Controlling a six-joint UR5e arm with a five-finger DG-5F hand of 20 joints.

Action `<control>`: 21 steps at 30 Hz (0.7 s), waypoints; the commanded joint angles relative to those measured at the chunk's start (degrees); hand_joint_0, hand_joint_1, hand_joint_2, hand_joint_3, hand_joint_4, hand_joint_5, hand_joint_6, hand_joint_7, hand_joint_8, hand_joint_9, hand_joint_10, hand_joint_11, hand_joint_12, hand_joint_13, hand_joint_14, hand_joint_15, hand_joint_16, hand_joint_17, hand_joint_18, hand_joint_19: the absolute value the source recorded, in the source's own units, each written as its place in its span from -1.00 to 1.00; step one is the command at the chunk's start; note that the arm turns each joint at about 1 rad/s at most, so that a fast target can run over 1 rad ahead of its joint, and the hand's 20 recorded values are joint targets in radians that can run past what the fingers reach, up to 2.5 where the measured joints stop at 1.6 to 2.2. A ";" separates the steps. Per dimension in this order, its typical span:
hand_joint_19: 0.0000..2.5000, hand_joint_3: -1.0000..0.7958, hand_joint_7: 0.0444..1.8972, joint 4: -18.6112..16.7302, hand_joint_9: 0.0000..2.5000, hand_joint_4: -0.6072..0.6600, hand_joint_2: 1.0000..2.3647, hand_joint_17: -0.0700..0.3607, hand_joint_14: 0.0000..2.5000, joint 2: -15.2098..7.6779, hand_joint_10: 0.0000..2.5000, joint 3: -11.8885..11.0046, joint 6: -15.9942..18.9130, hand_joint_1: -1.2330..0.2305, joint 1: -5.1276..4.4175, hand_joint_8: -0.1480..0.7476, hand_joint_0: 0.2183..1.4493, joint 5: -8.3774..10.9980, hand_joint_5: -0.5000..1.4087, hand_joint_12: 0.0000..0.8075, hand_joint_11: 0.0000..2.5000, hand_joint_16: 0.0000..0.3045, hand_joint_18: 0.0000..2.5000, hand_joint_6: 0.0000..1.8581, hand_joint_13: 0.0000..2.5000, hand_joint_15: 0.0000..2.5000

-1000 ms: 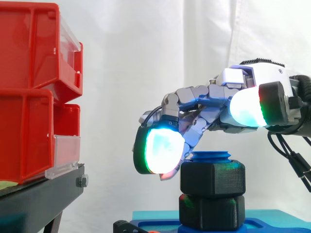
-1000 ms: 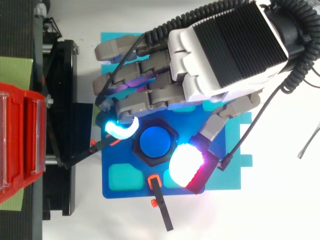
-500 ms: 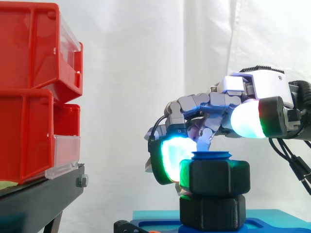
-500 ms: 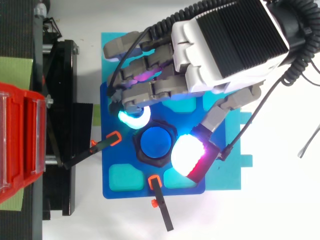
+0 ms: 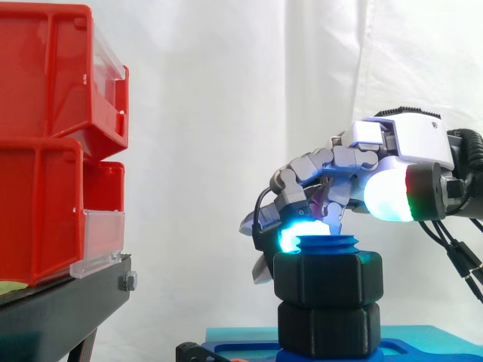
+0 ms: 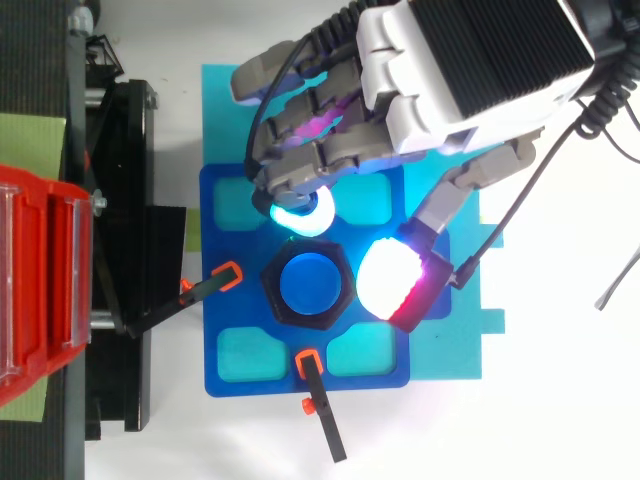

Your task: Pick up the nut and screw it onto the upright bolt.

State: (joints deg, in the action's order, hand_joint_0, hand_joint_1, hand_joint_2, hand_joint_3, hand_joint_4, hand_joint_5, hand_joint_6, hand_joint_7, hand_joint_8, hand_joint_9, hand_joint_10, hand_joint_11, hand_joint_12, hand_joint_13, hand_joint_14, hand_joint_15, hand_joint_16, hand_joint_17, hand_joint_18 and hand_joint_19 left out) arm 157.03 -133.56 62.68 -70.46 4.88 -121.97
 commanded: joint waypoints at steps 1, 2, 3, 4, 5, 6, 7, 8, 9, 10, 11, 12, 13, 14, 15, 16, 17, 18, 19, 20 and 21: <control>-1.00 -0.44 0.32 -0.23 -0.02 0.13 -1.00 -0.62 -1.00 0.06 -1.00 0.07 0.06 0.21 0.39 -0.20 -0.47 -0.55 -0.40 -0.63 -1.00 -0.97 -0.59 -0.36 -0.30 -1.00; -1.00 -0.44 0.33 -0.32 0.00 0.14 -1.00 -0.62 -1.00 0.06 -1.00 -0.01 0.06 0.20 0.57 -0.21 -0.47 -0.82 -0.40 -0.64 -1.00 -0.97 -0.59 -0.36 -0.29 -1.00; -1.00 -0.44 0.33 -0.32 0.00 0.14 -1.00 -0.63 -1.00 0.06 -1.00 -0.01 0.06 0.20 0.66 -0.20 -0.47 -0.90 -0.40 -0.64 -1.00 -0.97 -0.58 -0.36 -0.28 -1.00; -1.00 -0.44 0.33 -0.40 0.01 0.15 -1.00 -0.63 -1.00 0.06 -1.00 -0.10 0.06 0.20 0.66 -0.21 -0.47 -0.90 -0.40 -0.64 -1.00 -0.97 -0.57 -0.36 -0.28 -1.00; -1.00 -0.44 0.33 -0.40 0.02 0.14 -1.00 -0.63 -1.00 0.06 -1.00 -0.28 0.06 0.20 0.75 -0.20 -0.47 -1.17 -0.40 -0.64 -1.00 -0.97 -0.57 -0.36 -0.28 -1.00; -1.00 -0.44 0.34 -0.32 0.02 0.13 -1.00 -0.63 -1.00 0.06 -1.00 -0.45 0.15 0.20 0.83 -0.20 -0.47 -1.17 -0.40 -0.64 -1.00 -0.97 -0.57 -0.36 -0.28 -1.00; -1.00 -0.44 0.37 -0.23 0.01 0.14 -1.00 -0.62 -1.00 0.06 -1.00 -0.63 0.06 0.21 0.83 -0.18 -0.47 -1.26 -0.40 -0.63 -1.00 -0.97 -0.57 -0.39 -0.28 -1.00; -1.00 -0.44 0.47 -0.05 -0.01 0.14 -1.00 -0.61 -1.00 0.06 -1.00 -1.07 0.15 0.22 0.92 -0.15 -0.48 -1.52 -0.40 -0.60 -1.00 -0.96 -0.59 -0.44 -0.30 -1.00; -1.00 -0.44 0.51 0.03 -0.02 0.13 -1.00 -0.61 -1.00 0.06 -1.00 -1.33 0.15 0.22 0.92 -0.15 -0.48 -1.61 -0.40 -0.59 -1.00 -0.96 -0.60 -0.46 -0.30 -1.00; -1.00 -0.44 0.46 0.39 -0.05 0.11 -1.00 -0.60 -1.00 0.06 -1.00 -2.03 0.15 0.23 1.10 -0.13 -0.48 -1.96 -0.42 -0.57 -1.00 -0.95 -0.63 -0.46 -0.32 -1.00; -1.00 -0.44 0.45 1.09 -0.06 0.11 -1.00 -0.59 -1.00 0.06 -1.00 -2.65 0.15 0.24 1.18 -0.14 -0.49 -2.13 -0.42 -0.56 -1.00 -0.95 -0.63 -0.46 -0.33 -1.00; -1.00 -0.44 0.41 1.35 -0.09 0.14 -1.00 -0.57 -1.00 0.06 -1.00 -3.00 0.15 0.25 1.27 -0.13 -0.49 -2.22 -0.45 -0.54 -1.00 -0.93 -0.65 -0.46 -0.35 -1.00; -1.00 -0.44 0.35 1.35 -0.11 0.22 -1.00 -0.55 -1.00 0.06 -1.00 -3.00 0.15 0.25 1.27 -0.12 -0.49 -2.22 -0.46 -0.52 -1.00 -0.92 -0.66 -0.46 -0.36 -1.00; -1.00 -0.44 0.30 2.50 -0.13 0.29 -1.00 -0.54 -1.00 0.06 -1.00 -4.06 0.15 0.25 1.36 -0.11 -0.49 -2.31 -0.48 -0.50 -1.00 -0.91 -0.66 -0.46 -0.37 -1.00; -1.00 -0.44 0.27 2.76 -0.14 0.30 -1.00 -0.53 -1.00 0.06 -1.00 -4.32 0.15 0.26 1.27 -0.12 -0.50 -2.31 -0.48 -0.50 -1.00 -0.91 -0.67 -0.46 -0.37 -1.00; -1.00 -0.44 0.23 2.76 -0.17 0.31 -1.00 -0.49 -1.00 0.06 -1.00 -4.32 0.15 0.27 1.27 -0.12 -0.50 -2.31 -0.49 -0.49 -1.00 -0.89 -0.66 -0.46 -0.38 -1.00; -1.00 -0.44 0.19 2.67 -0.21 0.33 -1.00 -0.48 -1.00 0.06 -1.00 -4.41 0.15 0.27 0.92 -0.13 -0.50 -2.13 -0.50 -0.46 -1.00 -0.88 -0.66 -0.46 -0.39 -1.00; -1.00 -0.44 0.18 2.50 -0.22 0.34 -1.00 -0.47 -1.00 -0.03 -1.00 -4.41 0.15 0.27 0.92 -0.12 -0.50 -2.13 -0.51 -0.45 -1.00 -0.87 -0.66 -0.46 -0.39 -1.00; -1.00 -0.44 0.14 1.97 -0.24 0.35 -1.00 -0.46 -1.00 -0.03 -1.00 -4.23 0.06 0.27 0.57 -0.12 -0.50 -1.78 -0.52 -0.44 -1.00 -0.86 -0.67 -0.46 -0.40 -1.00; -1.00 -0.44 0.13 1.70 -0.25 0.36 -1.00 -0.45 -1.00 -0.03 -1.00 -4.06 0.06 0.27 0.48 -0.12 -0.51 -1.61 -0.52 -0.43 -1.00 -0.86 -0.67 -0.46 -0.40 -1.00; -1.00 -0.44 0.11 0.30 -0.25 0.37 -1.00 -0.45 -1.00 -0.03 -1.00 -3.09 0.15 0.27 0.13 -0.12 -0.51 -0.90 -0.53 -0.43 -1.00 -0.86 -0.67 -0.46 -0.40 -1.00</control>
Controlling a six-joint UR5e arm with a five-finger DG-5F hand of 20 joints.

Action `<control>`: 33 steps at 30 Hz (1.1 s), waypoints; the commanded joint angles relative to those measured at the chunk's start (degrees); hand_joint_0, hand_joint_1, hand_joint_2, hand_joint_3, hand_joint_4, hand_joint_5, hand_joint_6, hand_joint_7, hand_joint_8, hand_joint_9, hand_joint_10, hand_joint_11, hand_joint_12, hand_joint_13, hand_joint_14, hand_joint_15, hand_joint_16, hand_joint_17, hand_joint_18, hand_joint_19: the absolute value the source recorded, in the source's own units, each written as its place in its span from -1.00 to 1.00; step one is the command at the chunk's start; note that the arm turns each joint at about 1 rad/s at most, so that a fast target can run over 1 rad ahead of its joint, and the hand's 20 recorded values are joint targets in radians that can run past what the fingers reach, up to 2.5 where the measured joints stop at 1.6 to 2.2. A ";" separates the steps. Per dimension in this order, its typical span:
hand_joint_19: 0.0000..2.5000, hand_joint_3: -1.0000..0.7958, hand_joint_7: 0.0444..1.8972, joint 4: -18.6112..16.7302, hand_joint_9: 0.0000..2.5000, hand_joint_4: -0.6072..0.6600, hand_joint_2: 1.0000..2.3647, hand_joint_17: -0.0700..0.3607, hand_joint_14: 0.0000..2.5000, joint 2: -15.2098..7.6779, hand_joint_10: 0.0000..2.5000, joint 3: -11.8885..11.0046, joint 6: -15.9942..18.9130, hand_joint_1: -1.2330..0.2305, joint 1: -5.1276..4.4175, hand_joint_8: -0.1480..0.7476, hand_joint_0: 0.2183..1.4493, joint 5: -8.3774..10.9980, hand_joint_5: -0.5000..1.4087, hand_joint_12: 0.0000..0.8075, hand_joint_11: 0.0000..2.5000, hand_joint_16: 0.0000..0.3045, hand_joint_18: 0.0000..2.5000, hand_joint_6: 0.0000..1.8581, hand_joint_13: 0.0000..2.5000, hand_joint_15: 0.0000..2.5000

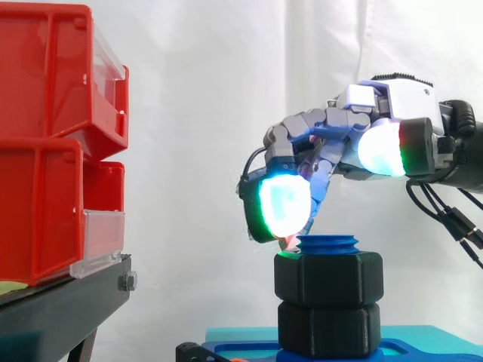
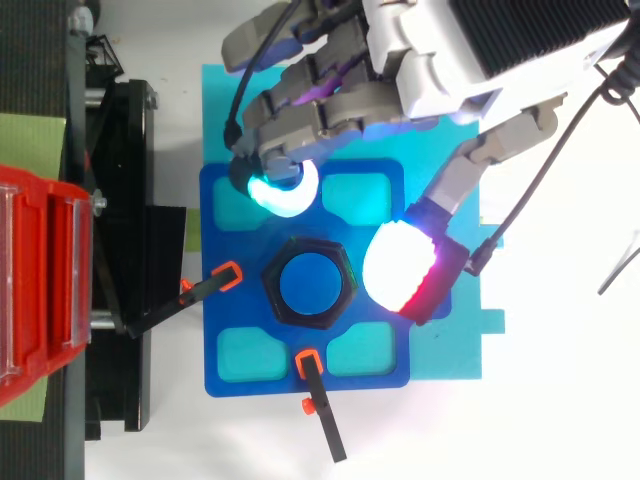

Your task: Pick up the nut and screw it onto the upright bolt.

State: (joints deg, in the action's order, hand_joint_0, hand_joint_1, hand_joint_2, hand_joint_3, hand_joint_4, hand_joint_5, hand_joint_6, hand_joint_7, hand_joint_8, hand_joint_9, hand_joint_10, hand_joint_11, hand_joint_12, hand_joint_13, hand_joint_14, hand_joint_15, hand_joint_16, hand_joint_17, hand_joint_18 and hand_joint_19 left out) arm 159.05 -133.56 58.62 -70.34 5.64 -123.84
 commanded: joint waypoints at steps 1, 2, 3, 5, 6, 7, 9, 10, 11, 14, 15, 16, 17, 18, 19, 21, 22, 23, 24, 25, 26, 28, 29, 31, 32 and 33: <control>-1.00 -0.44 0.06 -2.34 -0.28 0.37 -1.00 -0.44 -1.00 -0.04 -1.00 1.41 0.03 0.27 -0.81 -0.12 -0.51 1.32 -0.54 -0.42 -1.00 -0.85 -0.68 -0.46 -0.41 -1.00; -1.00 -0.44 -0.01 -3.75 -0.30 0.36 -1.00 -0.44 -1.00 -0.04 -1.00 2.28 0.20 0.27 -1.07 -0.13 -0.51 1.94 -0.55 -0.41 -1.00 -0.85 -0.68 -0.46 -0.43 -1.00; -1.00 -0.44 -0.05 -4.36 -0.31 0.35 -1.00 -0.43 -1.00 -0.04 -1.00 2.72 0.29 0.27 -1.24 -0.13 -0.51 2.29 -0.56 -0.41 -1.00 -0.85 -0.68 -0.46 -0.43 -1.00; -1.00 -0.44 -0.16 -5.94 -0.34 0.30 -1.00 -0.42 -1.00 -0.04 -1.00 3.87 1.08 0.28 -1.86 -0.14 -0.52 2.99 -0.58 -0.39 -1.00 -0.84 -0.70 -0.46 -0.45 -1.00; -1.00 -0.44 -0.18 -6.21 -0.35 0.29 -1.00 -0.41 -1.00 -0.04 -1.00 3.95 1.17 0.28 -2.04 -0.15 -0.52 3.08 -0.59 -0.39 -1.00 -0.84 -0.71 -0.46 -0.46 -1.00; -1.00 -0.44 -0.21 -6.30 -0.37 0.28 -1.00 -0.41 -1.00 -0.04 -1.00 4.04 1.26 0.28 -2.21 -0.15 -0.52 3.17 -0.59 -0.38 -1.00 -0.83 -0.72 -0.46 -0.47 -1.00; -1.00 -0.44 -0.25 -5.94 -0.39 0.28 -1.00 -0.41 -1.00 -0.04 -1.00 4.04 1.26 0.29 -2.74 -0.17 -0.53 3.34 -0.60 -0.37 -1.00 -0.83 -0.73 -0.46 -0.49 -1.00; -1.00 -0.44 -0.27 -5.68 -0.41 0.26 -1.00 -0.41 -1.00 -0.04 -1.00 4.04 1.17 0.29 -2.91 -0.16 -0.53 3.43 -0.61 -0.37 -1.00 -0.83 -0.75 -0.46 -0.51 -1.00; -1.00 -0.44 -0.29 -5.42 -0.42 0.26 -1.00 -0.41 -1.00 -0.04 -1.00 4.04 1.17 0.29 -3.09 -0.17 -0.53 3.78 -0.61 -0.37 -1.00 -0.83 -0.76 -0.46 -0.51 -1.00; -1.00 -0.44 -0.32 -5.33 -0.45 0.25 -1.00 -0.40 -1.00 -0.04 -1.00 4.04 1.17 0.30 -3.44 -0.18 -0.53 4.31 -0.62 -0.35 -1.00 -0.82 -0.78 -0.46 -0.53 -1.00; -1.00 -0.44 -0.32 -5.33 -0.45 0.25 -1.00 -0.39 -1.00 -0.04 -1.00 4.04 1.08 0.30 -3.62 -0.18 -0.53 4.40 -0.62 -0.35 -1.00 -0.82 -0.78 -0.46 -0.53 -1.00; -1.00 -0.44 -0.32 -5.24 -0.46 0.25 -1.00 -0.39 -1.00 -0.04 -1.00 4.04 0.99 0.31 -3.71 -0.18 -0.53 4.49 -0.62 -0.34 -1.00 -0.82 -0.79 -0.46 -0.54 -1.00; -1.00 -0.44 -0.32 -5.24 -0.46 0.25 -1.00 -0.39 -1.00 -0.04 -1.00 4.04 0.99 0.31 -3.71 -0.19 -0.54 4.49 -0.62 -0.34 -1.00 -0.82 -0.79 -0.46 -0.54 -1.00; -1.00 -0.44 -0.32 -4.98 -0.46 0.25 -1.00 -0.39 -1.00 -0.04 -1.00 4.13 0.99 0.32 -3.88 -0.19 -0.54 4.57 -0.62 -0.34 -1.00 -0.82 -0.80 -0.46 -0.55 -1.00; -1.00 -0.44 -0.31 -4.80 -0.47 0.25 -1.00 -0.38 -1.00 -0.13 -1.00 4.13 0.90 0.33 -3.97 -0.18 -0.54 4.57 -0.62 -0.33 -1.00 -0.82 -0.81 -0.46 -0.55 -1.00; -1.00 -0.44 -0.29 -4.10 -0.47 0.26 -1.00 -0.38 -1.00 -0.04 -1.00 4.13 0.90 0.33 -4.23 -0.18 -0.54 4.84 -0.62 -0.33 -1.00 -0.82 -0.81 -0.46 -0.56 -1.00; -1.00 -0.44 -0.28 -3.92 -0.47 0.26 -1.00 -0.38 -1.00 -0.04 -1.00 4.04 0.90 0.33 -4.23 -0.17 -0.54 4.93 -0.61 -0.33 -1.00 -0.82 -0.81 -0.46 -0.56 -1.00; -1.00 -0.44 -0.27 -3.57 -0.47 0.25 -1.00 -0.38 -1.00 -0.13 -1.00 4.13 0.82 0.34 -4.32 -0.17 -0.54 5.10 -0.61 -0.33 -1.00 -0.82 -0.82 -0.46 -0.56 -1.00; -1.00 -0.44 -0.25 -3.40 -0.48 0.26 -1.00 -0.38 -1.00 -0.04 -1.00 4.13 0.73 0.34 -4.41 -0.17 -0.54 5.10 -0.61 -0.32 -1.00 -0.82 -0.82 -0.46 -0.56 -1.00; -1.00 -0.44 -0.23 -3.13 -0.48 0.27 -1.00 -0.38 -1.00 -0.04 -1.00 4.13 0.46 0.34 -4.41 -0.17 -0.54 5.28 -0.60 -0.32 -1.00 -0.82 -0.82 -0.46 -0.56 -1.00; -1.00 -0.44 -0.22 -3.04 -0.48 0.28 -1.00 -0.38 -1.00 -0.13 -1.00 4.13 0.46 0.34 -4.50 -0.16 -0.54 5.28 -0.60 -0.32 -1.00 -0.82 -0.82 -0.46 -0.56 -1.00; -1.00 -0.44 -0.17 -2.96 -0.47 0.29 -1.00 -0.38 -1.00 -0.04 -1.00 4.31 0.46 0.35 -4.50 -0.15 -0.54 5.28 -0.59 -0.32 -1.00 -0.82 -0.82 -0.46 -0.56 -1.00; -1.00 -0.44 -0.15 -2.96 -0.47 0.30 -1.00 -0.38 -1.00 -0.04 -1.00 4.31 0.46 0.35 -4.50 -0.15 -0.54 5.28 -0.58 -0.32 -1.00 -0.82 -0.82 -0.46 -0.56 -1.00; -1.00 -0.44 -0.11 -3.22 -0.47 0.32 -1.00 -0.38 -1.00 -0.04 -1.00 4.75 0.46 0.35 -4.50 -0.14 -0.54 5.28 -0.58 -0.33 -1.00 -0.82 -0.82 -0.46 -0.56 -1.00; -1.00 -0.44 -0.09 -3.13 -0.47 0.33 -1.00 -0.38 -1.00 -0.04 -1.00 4.75 0.46 0.35 -4.50 -0.14 -0.54 5.28 -0.57 -0.33 -1.00 -0.82 -0.82 -0.46 -0.55 -1.00; -1.00 -0.44 -0.08 -3.31 -0.47 0.34 -1.00 -0.38 -1.00 -0.04 -1.00 5.10 0.46 0.35 -4.50 -0.14 -0.54 5.28 -0.57 -0.33 -1.00 -0.82 -0.82 -0.46 -0.55 -1.00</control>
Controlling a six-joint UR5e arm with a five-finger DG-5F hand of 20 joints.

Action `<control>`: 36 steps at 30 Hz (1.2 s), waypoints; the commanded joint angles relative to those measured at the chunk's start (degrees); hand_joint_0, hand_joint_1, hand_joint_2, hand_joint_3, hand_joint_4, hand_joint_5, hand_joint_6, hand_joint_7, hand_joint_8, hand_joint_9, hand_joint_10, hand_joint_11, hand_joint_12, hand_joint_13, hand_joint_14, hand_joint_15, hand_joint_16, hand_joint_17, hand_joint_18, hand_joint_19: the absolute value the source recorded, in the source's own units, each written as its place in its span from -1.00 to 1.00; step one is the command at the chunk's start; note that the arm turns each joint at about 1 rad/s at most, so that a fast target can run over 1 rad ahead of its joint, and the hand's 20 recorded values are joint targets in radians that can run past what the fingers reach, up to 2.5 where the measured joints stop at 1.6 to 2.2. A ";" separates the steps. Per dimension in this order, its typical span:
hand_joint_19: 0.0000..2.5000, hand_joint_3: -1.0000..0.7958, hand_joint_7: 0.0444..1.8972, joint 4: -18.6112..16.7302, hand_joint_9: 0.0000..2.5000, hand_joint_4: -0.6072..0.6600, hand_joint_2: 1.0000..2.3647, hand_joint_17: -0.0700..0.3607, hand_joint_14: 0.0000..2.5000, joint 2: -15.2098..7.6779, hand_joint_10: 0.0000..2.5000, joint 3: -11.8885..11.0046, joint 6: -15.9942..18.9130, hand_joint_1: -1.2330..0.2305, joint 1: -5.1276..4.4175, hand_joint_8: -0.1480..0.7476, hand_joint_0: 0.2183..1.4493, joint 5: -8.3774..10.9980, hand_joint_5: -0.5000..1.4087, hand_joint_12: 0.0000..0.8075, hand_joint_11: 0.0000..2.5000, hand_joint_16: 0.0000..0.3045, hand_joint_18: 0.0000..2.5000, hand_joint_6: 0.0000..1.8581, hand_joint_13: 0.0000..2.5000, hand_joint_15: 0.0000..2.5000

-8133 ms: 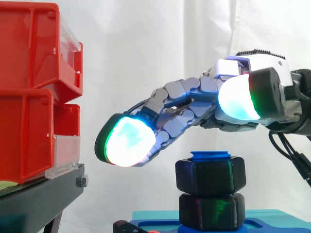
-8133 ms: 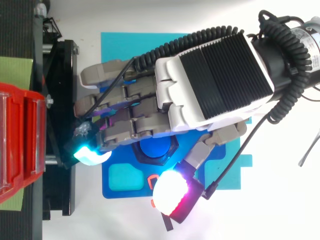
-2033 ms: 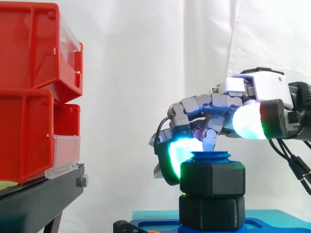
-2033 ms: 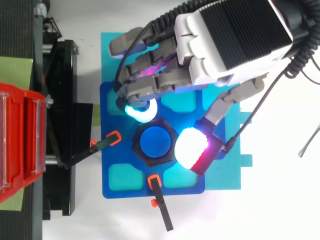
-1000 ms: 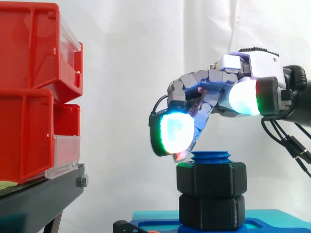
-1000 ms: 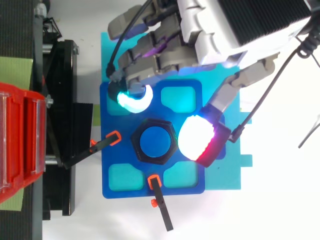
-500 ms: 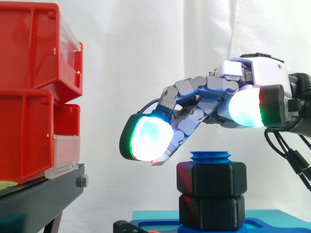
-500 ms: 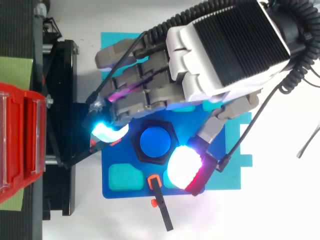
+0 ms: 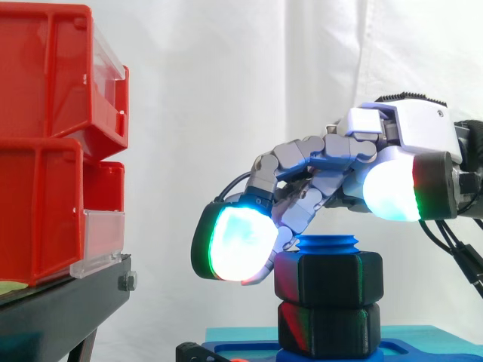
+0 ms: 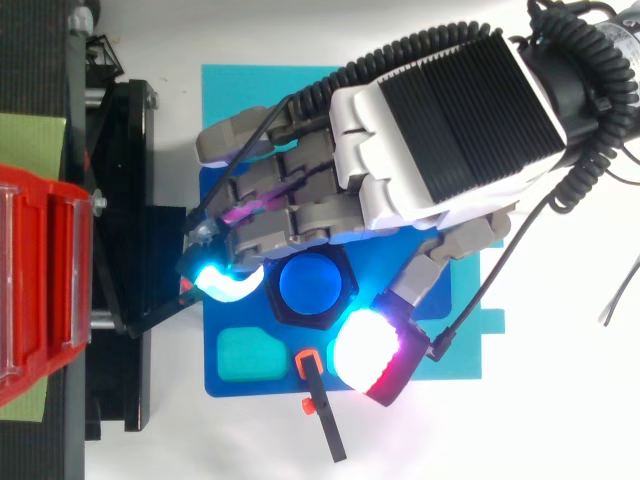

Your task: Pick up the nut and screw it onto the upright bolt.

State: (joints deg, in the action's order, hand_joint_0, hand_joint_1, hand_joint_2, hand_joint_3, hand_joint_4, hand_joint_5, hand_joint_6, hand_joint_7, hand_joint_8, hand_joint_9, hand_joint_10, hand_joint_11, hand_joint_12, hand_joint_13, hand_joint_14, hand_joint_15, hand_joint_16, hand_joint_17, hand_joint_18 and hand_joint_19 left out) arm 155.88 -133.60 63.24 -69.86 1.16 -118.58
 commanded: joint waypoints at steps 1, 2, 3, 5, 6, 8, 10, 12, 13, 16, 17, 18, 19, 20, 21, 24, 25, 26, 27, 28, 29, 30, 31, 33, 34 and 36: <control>-1.00 -0.44 -0.05 -0.14 -0.46 0.35 -1.00 -0.38 -1.00 0.01 -1.00 0.57 -0.02 0.35 -0.02 -0.13 -0.54 0.02 -0.57 -0.33 -1.00 -0.82 -0.82 -0.46 -0.55 -1.00; -1.00 -0.44 -0.04 -0.23 -0.46 0.35 -1.00 -0.38 -1.00 0.01 -1.00 0.65 -0.02 0.35 -0.02 -0.13 -0.54 0.02 -0.56 -0.33 -1.00 -0.82 -0.82 -0.46 -0.55 -1.00; -1.00 -0.44 -0.01 -0.31 -0.45 0.36 -1.00 -0.39 -1.00 0.01 -1.00 0.65 -0.02 0.35 -0.02 -0.13 -0.53 0.02 -0.56 -0.33 -1.00 -0.82 -0.81 -0.46 -0.55 -1.00; -1.00 -0.44 0.02 -0.40 -0.45 0.37 -1.00 -0.39 -1.00 0.01 -1.00 1.01 -0.02 0.35 -0.02 -0.13 -0.53 0.02 -0.55 -0.33 -1.00 -0.82 -0.81 -0.46 -0.54 -1.00; -1.00 -0.44 0.05 -0.40 -0.45 0.37 -1.00 -0.39 -1.00 0.01 -1.00 1.01 -0.02 0.35 -0.02 -0.13 -0.53 0.02 -0.55 -0.34 -1.00 -0.82 -0.81 -0.46 -0.54 -1.00; -1.00 -0.44 0.11 -0.40 -0.44 0.37 -1.00 -0.39 -1.00 0.01 -1.00 1.01 -0.02 0.35 0.07 -0.12 -0.52 0.02 -0.54 -0.34 -1.00 -0.82 -0.81 -0.46 -0.54 -1.00; -1.00 -0.44 0.17 -0.40 -0.44 0.37 -1.00 -0.40 -1.00 0.01 -1.00 1.01 -0.02 0.35 0.25 -0.12 -0.52 0.02 -0.53 -0.34 -1.00 -0.83 -0.80 -0.46 -0.53 -1.00; -1.00 -0.44 0.26 -0.40 -0.43 0.33 -1.00 -0.40 -1.00 0.01 -1.00 1.01 -0.02 0.35 0.42 -0.12 -0.52 -0.07 -0.52 -0.35 -1.00 -0.83 -0.79 -0.46 -0.53 -1.00; -1.00 -0.44 0.31 -0.40 -0.42 0.32 -1.00 -0.40 -1.00 0.01 -1.00 1.01 -0.02 0.34 0.51 -0.11 -0.52 -0.16 -0.52 -0.35 -1.00 -0.83 -0.79 -0.46 -0.52 -1.00; -1.00 -0.44 0.41 -0.40 -0.40 0.29 -1.00 -0.41 -1.00 0.01 -1.00 1.01 -0.02 0.34 0.68 -0.11 -0.51 -0.25 -0.51 -0.36 -1.00 -0.83 -0.78 -0.46 -0.51 -1.00; -1.00 -0.44 0.43 -0.40 -0.40 0.27 -1.00 -0.41 -1.00 0.01 -1.00 1.01 -0.02 0.34 0.68 -0.11 -0.51 -0.25 -0.51 -0.36 -1.00 -0.83 -0.77 -0.46 -0.51 -1.00; -1.00 -0.44 0.44 -0.40 -0.40 0.27 -1.00 -0.42 -1.00 0.01 -1.00 1.01 -0.02 0.34 0.77 -0.11 -0.51 -0.25 -0.50 -0.36 -1.00 -0.84 -0.77 -0.46 -0.50 -1.00; -1.00 -0.44 0.49 -0.40 -0.39 0.26 -1.00 -0.42 -1.00 0.01 -1.00 1.09 -0.02 0.33 0.86 -0.10 -0.51 -0.25 -0.50 -0.36 -1.00 -0.84 -0.76 -0.46 -0.49 -1.00; -1.00 -0.44 0.50 -0.49 -0.39 0.25 -1.00 -0.42 -1.00 0.01 -1.00 1.09 -0.10 0.33 0.86 -0.11 -0.51 -0.25 -0.49 -0.36 -1.00 -0.84 -0.76 -0.46 -0.49 -1.00; -1.00 -0.44 0.53 -0.58 -0.38 0.24 -1.00 -0.42 -1.00 0.01 -1.00 1.01 -0.10 0.33 1.04 -0.11 -0.50 -0.25 -0.49 -0.36 -1.00 -0.84 -0.75 -0.46 -0.48 -1.00; -1.00 -0.44 0.57 -0.49 -0.36 0.22 -1.00 -0.43 -1.00 0.01 -1.00 1.09 -0.10 0.33 1.30 -0.10 -0.50 -0.25 -0.48 -0.38 -1.00 -0.84 -0.74 -0.46 -0.46 -1.00; -1.00 -0.44 0.60 -0.49 -0.34 0.20 -1.00 -0.43 -1.00 0.01 -1.00 1.09 -0.10 0.32 1.30 -0.10 -0.50 -0.34 -0.48 -0.39 -1.00 -0.85 -0.73 -0.46 -0.45 -1.00; -1.00 -0.44 0.60 -0.40 -0.34 0.19 -1.00 -0.43 -1.00 0.01 -1.00 1.09 -0.19 0.32 1.39 -0.10 -0.50 -0.34 -0.48 -0.39 -1.00 -0.85 -0.72 -0.46 -0.45 -1.00; -1.00 -0.44 0.60 -0.40 -0.32 0.19 -1.00 -0.44 -1.00 0.01 -1.00 1.09 -0.10 0.32 1.48 -0.09 -0.49 -0.34 -0.47 -0.40 -1.00 -0.85 -0.72 -0.46 -0.44 -1.00; -1.00 -0.44 0.62 -0.40 -0.31 0.18 -1.00 -0.44 -1.00 0.01 -1.00 1.01 -0.10 0.32 1.65 -0.09 -0.49 -0.51 -0.47 -0.41 -1.00 -0.85 -0.70 -0.46 -0.43 -1.00; -1.00 -0.44 0.63 -0.40 -0.29 0.17 -1.00 -0.45 -1.00 0.01 -1.00 1.09 -0.10 0.31 1.74 -0.10 -0.49 -0.69 -0.46 -0.43 -1.00 -0.86 -0.69 -0.46 -0.41 -1.00; -1.00 -0.44 0.63 -0.40 -0.28 0.16 -1.00 -0.45 -1.00 0.01 -1.00 1.01 -0.10 0.31 1.74 -0.10 -0.48 -0.69 -0.46 -0.43 -1.00 -0.86 -0.69 -0.46 -0.41 -1.00; -1.00 -0.44 0.63 -0.40 -0.26 0.15 -1.00 -0.46 -1.00 0.01 -1.00 1.09 -0.19 0.31 1.92 -0.09 -0.48 -0.95 -0.45 -0.43 -1.00 -0.86 -0.67 -0.46 -0.40 -1.00; -1.00 -0.44 0.63 -0.49 -0.23 0.14 -1.00 -0.46 -1.00 0.01 -1.00 1.09 -0.19 0.31 2.18 -0.09 -0.48 -1.21 -0.44 -0.45 -1.00 -0.87 -0.67 -0.46 -0.38 -1.00; -1.00 -0.44 0.63 -0.49 -0.22 0.14 -1.00 -0.46 -1.00 0.01 -1.00 1.09 -0.19 0.30 2.27 -0.09 -0.48 -1.30 -0.44 -0.46 -1.00 -0.87 -0.65 -0.46 -0.37 -1.00; -1.00 -0.44 0.63 -0.58 -0.20 0.14 -1.00 -0.47 -1.00 0.01 -1.00 1.09 -0.10 0.30 2.35 -0.09 -0.48 -1.39 -0.43 -0.47 -1.00 -0.87 -0.64 -0.46 -0.37 -1.00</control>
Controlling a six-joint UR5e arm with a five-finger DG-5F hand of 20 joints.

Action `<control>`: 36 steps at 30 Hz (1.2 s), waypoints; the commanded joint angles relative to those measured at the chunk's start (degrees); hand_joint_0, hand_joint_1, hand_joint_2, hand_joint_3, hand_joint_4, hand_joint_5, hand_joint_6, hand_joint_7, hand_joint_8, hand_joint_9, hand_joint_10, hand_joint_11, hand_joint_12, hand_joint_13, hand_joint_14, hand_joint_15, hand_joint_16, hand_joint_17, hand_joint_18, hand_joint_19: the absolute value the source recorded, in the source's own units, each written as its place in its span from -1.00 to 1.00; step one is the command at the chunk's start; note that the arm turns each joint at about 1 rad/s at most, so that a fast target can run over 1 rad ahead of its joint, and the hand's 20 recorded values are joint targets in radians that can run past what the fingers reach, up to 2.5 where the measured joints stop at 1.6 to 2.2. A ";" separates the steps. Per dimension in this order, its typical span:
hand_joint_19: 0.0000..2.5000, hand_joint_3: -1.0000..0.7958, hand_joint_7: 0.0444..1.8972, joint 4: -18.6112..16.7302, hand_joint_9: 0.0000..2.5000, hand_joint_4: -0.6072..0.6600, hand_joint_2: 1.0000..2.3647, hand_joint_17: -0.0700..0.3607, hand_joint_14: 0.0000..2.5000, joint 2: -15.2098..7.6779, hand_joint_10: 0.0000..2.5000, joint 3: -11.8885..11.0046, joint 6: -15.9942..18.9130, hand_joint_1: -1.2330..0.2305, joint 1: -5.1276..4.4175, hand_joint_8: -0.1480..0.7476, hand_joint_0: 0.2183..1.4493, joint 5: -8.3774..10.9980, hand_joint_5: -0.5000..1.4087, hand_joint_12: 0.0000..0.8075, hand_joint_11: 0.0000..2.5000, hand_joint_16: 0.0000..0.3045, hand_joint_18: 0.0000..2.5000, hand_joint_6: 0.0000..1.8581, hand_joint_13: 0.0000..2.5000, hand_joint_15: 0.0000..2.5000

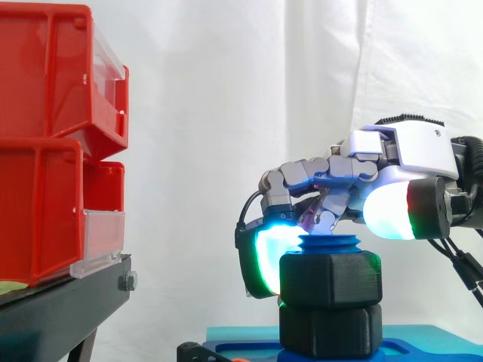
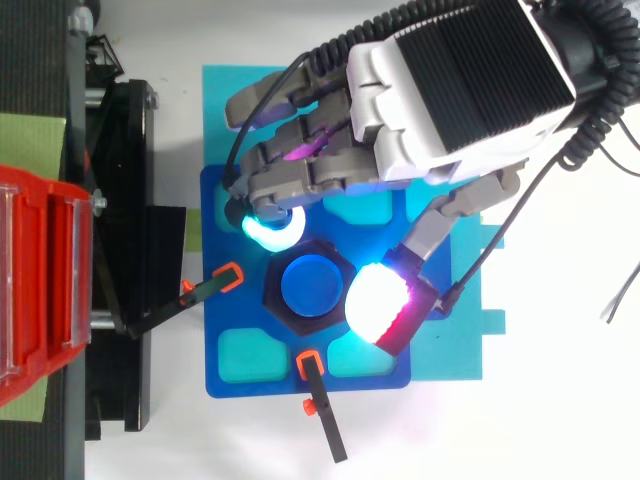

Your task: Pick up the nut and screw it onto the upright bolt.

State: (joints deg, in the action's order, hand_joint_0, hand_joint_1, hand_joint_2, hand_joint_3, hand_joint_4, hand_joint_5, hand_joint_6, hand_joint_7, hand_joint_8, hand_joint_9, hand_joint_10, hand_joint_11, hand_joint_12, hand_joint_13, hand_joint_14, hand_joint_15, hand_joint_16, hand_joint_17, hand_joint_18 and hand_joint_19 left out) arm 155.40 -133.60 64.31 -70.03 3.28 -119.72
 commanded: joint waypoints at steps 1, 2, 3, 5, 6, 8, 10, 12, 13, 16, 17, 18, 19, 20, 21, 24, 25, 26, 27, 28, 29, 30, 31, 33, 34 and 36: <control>-1.00 -0.44 0.58 -0.10 -0.18 0.13 -1.00 -0.47 -1.00 0.00 -1.00 0.02 -0.02 0.30 0.41 -0.09 -0.48 -0.42 -0.43 -0.47 -1.00 -0.87 -0.64 -0.44 -0.35 -1.00; -1.00 -0.44 0.52 -0.10 -0.17 0.13 -1.00 -0.48 -1.00 0.00 -1.00 0.02 -0.02 0.30 0.41 -0.10 -0.48 -0.51 -0.43 -0.48 -1.00 -0.88 -0.63 -0.42 -0.34 -1.00; -1.00 -0.44 0.51 -0.10 -0.16 0.13 -1.00 -0.48 -1.00 0.00 -1.00 0.02 -0.02 0.30 0.50 -0.10 -0.48 -0.60 -0.43 -0.49 -1.00 -0.88 -0.63 -0.42 -0.33 -1.00; -1.00 -0.44 0.36 -0.10 -0.10 0.13 -1.00 -0.49 -1.00 0.00 -1.00 0.02 -0.02 0.32 0.59 -0.11 -0.48 -0.60 -0.43 -0.51 -1.00 -0.88 -0.59 -0.36 -0.31 -1.00; -1.00 -0.44 0.34 -0.10 -0.10 0.13 -1.00 -0.49 -1.00 0.00 -1.00 0.02 -0.02 0.33 0.68 -0.12 -0.48 -0.60 -0.43 -0.52 -1.00 -0.88 -0.59 -0.35 -0.30 -1.00; -0.99 -0.44 0.31 -0.10 -0.08 0.13 -1.00 -0.50 -1.00 0.00 -1.00 0.02 -0.02 0.35 0.77 -0.13 -0.47 -0.69 -0.43 -0.53 -1.00 -0.89 -0.56 -0.34 -0.29 -1.00; -0.97 -0.44 0.27 -0.10 -0.05 0.12 -1.00 -0.50 -1.00 0.00 -1.00 -0.06 -0.02 0.38 0.94 -0.14 -0.48 -0.95 -0.43 -0.55 -1.00 -0.89 -0.54 -0.32 -0.27 -1.00; -0.97 -0.44 0.27 -0.10 -0.04 0.12 -1.00 -0.50 -1.00 0.09 -1.00 0.02 -0.02 0.39 1.03 -0.14 -0.48 -1.13 -0.43 -0.54 -1.00 -0.89 -0.54 -0.32 -0.27 -1.00; -0.96 -0.44 0.34 -0.10 -0.04 0.13 -1.00 -0.50 -1.00 0.00 -1.00 -0.06 -0.02 0.39 1.12 -0.14 -0.48 -1.13 -0.43 -0.54 -1.00 -0.89 -0.54 -0.35 -0.27 -1.00; -0.97 -0.44 0.57 -0.10 -0.05 0.10 -1.00 -0.49 -1.00 0.09 -1.00 -0.24 0.07 0.40 1.21 -0.11 -0.48 -1.22 -0.42 -0.52 -1.00 -0.88 -0.56 -0.46 -0.28 -0.99; -0.97 -0.44 0.54 -0.10 -0.05 0.11 -1.00 -0.48 -1.00 0.00 -1.00 -0.33 0.07 0.42 1.21 -0.11 -0.49 -1.22 -0.43 -0.51 -1.00 -0.88 -0.57 -0.46 -0.29 -0.99; -0.97 -0.44 0.53 -0.01 -0.06 0.11 -1.00 -0.48 -1.00 0.00 -1.00 -0.59 0.07 0.42 1.29 -0.11 -0.49 -1.30 -0.44 -0.50 -1.00 -0.88 -0.57 -0.46 -0.30 -1.00; -0.97 -0.44 0.52 0.07 -0.06 0.12 -1.00 -0.47 -1.00 0.09 -1.00 -0.77 0.07 0.42 1.29 -0.11 -0.49 -1.39 -0.44 -0.50 -1.00 -0.87 -0.58 -0.46 -0.30 -0.99; -0.97 -0.44 0.52 0.25 -0.06 0.13 -1.00 -0.47 -1.00 0.00 -1.00 -1.47 0.07 0.42 1.47 -0.10 -0.49 -1.74 -0.45 -0.50 -1.00 -0.87 -0.58 -0.46 -0.30 -0.99; -0.97 -0.44 0.49 0.34 -0.06 0.14 -1.00 -0.47 -1.00 0.09 -1.00 -1.73 0.07 0.42 1.47 -0.11 -0.49 -1.92 -0.46 -0.49 -1.00 -0.87 -0.59 -0.46 -0.31 -0.99; -0.97 -0.44 0.41 0.69 -0.06 0.22 -1.00 -0.46 -1.00 0.00 -1.00 -2.53 0.07 0.42 1.64 -0.10 -0.50 -2.36 -0.48 -0.49 -0.99 -0.86 -0.60 -0.46 -0.32 -0.99; -0.97 -0.44 0.38 1.57 -0.06 0.23 -1.00 -0.46 -1.00 0.09 -1.00 -3.58 -0.02 0.43 1.73 -0.11 -0.50 -2.71 -0.49 -0.49 -0.98 -0.86 -0.60 -0.46 -0.32 -0.99; -0.97 -0.44 0.33 2.27 -0.07 0.25 -1.00 -0.46 -1.00 0.00 -1.00 -4.28 -0.02 0.43 1.73 -0.10 -0.50 -2.71 -0.50 -0.48 -0.99 -0.86 -0.60 -0.46 -0.32 -0.99; -0.97 -0.44 0.31 2.71 -0.07 0.26 -1.00 -0.45 -1.00 0.09 -1.00 -4.72 -0.02 0.43 1.64 -0.10 -0.50 -2.71 -0.50 -0.47 -0.99 -0.86 -0.61 -0.46 -0.32 -0.99; -0.97 -0.44 0.27 3.06 -0.08 0.30 -1.00 -0.45 -1.00 0.00 -1.00 -5.07 -0.02 0.43 1.73 -0.10 -0.50 -2.71 -0.51 -0.48 -0.99 -0.86 -0.61 -0.46 -0.33 -0.99; -0.97 -0.44 0.25 3.33 -0.08 0.30 -1.00 -0.45 -1.00 0.09 -1.00 -5.51 -0.02 0.43 1.64 -0.09 -0.50 -2.71 -0.51 -0.48 -0.99 -0.86 -0.61 -0.46 -0.33 -0.99; -0.97 -0.44 0.18 3.33 -0.10 0.32 -1.00 -0.45 -1.00 0.00 -1.00 -5.60 -0.11 0.43 1.64 -0.10 -0.50 -2.71 -0.52 -0.47 -0.99 -0.86 -0.61 -0.46 -0.33 -0.99; -0.98 -0.44 0.11 3.24 -0.10 0.35 -1.00 -0.44 -1.00 0.00 -1.00 -5.60 -0.20 0.43 1.56 -0.10 -0.50 -2.71 -0.52 -0.47 -0.99 -0.85 -0.62 -0.46 -0.34 -0.99; -0.98 -0.44 0.03 2.80 -0.11 0.36 -1.00 -0.44 -1.00 0.00 -1.00 -5.60 -0.28 0.44 1.29 -0.11 -0.51 -2.62 -0.53 -0.46 -1.00 -0.85 -0.62 -0.46 -0.34 -1.00; -0.98 -0.44 0.00 2.27 -0.12 0.37 -1.00 -0.44 -1.00 0.00 -1.00 -5.60 -0.37 0.44 1.29 -0.10 -0.51 -2.45 -0.54 -0.46 -1.00 -0.85 -0.62 -0.46 -0.35 -0.99; -0.97 -0.44 -0.06 1.48 -0.13 0.36 -1.00 -0.43 -1.00 0.00 -1.00 -5.43 -0.37 0.44 1.12 -0.12 -0.51 -2.27 -0.54 -0.46 -1.00 -0.85 -0.62 -0.46 -0.35 -0.99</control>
State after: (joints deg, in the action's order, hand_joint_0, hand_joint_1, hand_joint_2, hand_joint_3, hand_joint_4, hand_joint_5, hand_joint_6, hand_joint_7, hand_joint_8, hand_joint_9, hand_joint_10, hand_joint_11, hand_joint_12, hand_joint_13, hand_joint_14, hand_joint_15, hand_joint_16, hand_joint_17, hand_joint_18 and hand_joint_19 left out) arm 157.82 -133.58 58.83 -70.32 4.60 -122.25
